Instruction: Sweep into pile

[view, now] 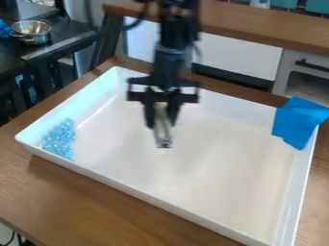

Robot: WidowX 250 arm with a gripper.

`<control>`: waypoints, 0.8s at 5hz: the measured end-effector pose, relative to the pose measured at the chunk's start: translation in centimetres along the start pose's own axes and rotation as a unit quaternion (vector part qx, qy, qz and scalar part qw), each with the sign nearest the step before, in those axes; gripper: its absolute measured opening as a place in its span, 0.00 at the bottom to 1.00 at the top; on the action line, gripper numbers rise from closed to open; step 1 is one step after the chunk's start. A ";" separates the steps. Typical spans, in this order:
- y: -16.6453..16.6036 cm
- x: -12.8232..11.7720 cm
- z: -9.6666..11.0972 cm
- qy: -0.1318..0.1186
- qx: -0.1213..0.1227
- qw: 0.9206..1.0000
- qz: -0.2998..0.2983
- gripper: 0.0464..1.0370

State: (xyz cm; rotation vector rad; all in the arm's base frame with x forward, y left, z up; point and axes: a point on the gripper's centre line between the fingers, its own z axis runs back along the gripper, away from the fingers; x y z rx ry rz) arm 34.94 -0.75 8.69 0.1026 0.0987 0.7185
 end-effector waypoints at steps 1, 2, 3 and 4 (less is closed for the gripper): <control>-4.9 -2.4 -1.1 0.009 0.023 1.000 -0.011 0.34; -7.4 -3.0 -1.7 0.008 0.032 0.999 0.000 0.34; -8.5 -2.9 -2.5 0.001 0.040 0.999 0.009 0.34; -8.8 -3.0 -2.7 -0.002 0.035 0.999 0.008 0.34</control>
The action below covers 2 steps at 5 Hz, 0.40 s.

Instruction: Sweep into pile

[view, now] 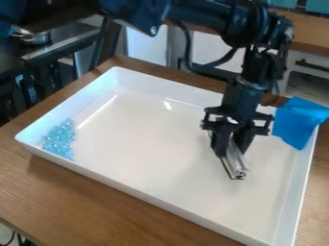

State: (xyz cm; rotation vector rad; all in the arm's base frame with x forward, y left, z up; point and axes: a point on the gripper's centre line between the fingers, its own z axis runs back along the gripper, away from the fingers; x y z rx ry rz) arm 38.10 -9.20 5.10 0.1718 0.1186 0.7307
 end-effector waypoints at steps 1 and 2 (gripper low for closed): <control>-0.6 0.1 -0.8 -0.006 -0.023 0.999 -0.034 0.34; -0.7 0.5 -0.6 -0.009 -0.053 0.996 -0.064 0.40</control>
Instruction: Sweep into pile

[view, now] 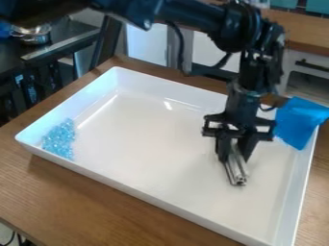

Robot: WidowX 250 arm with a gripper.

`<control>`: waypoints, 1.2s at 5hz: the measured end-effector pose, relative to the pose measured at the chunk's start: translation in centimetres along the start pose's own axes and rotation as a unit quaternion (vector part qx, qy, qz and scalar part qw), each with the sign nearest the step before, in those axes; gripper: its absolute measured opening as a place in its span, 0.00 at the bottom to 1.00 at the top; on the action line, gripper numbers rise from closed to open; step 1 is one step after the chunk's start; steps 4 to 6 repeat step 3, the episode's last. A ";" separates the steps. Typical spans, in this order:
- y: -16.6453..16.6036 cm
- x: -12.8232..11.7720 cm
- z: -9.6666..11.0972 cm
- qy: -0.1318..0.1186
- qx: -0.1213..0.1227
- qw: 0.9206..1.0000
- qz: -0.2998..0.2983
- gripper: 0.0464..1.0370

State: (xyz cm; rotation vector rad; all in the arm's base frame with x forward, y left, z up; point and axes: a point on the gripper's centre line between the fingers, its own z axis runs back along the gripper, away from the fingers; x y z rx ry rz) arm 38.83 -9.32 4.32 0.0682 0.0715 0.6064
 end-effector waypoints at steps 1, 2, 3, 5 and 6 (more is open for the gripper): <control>1.4 1.1 0.0 0.018 -0.013 1.000 0.004 0.71; 3.0 1.7 3.0 0.007 -0.049 0.999 0.000 0.95; 3.7 1.2 4.8 0.013 -0.069 0.998 -0.006 0.96; 3.7 1.2 4.8 0.013 -0.069 0.998 -0.006 0.96; 3.7 1.2 4.8 0.013 -0.069 0.998 -0.006 0.96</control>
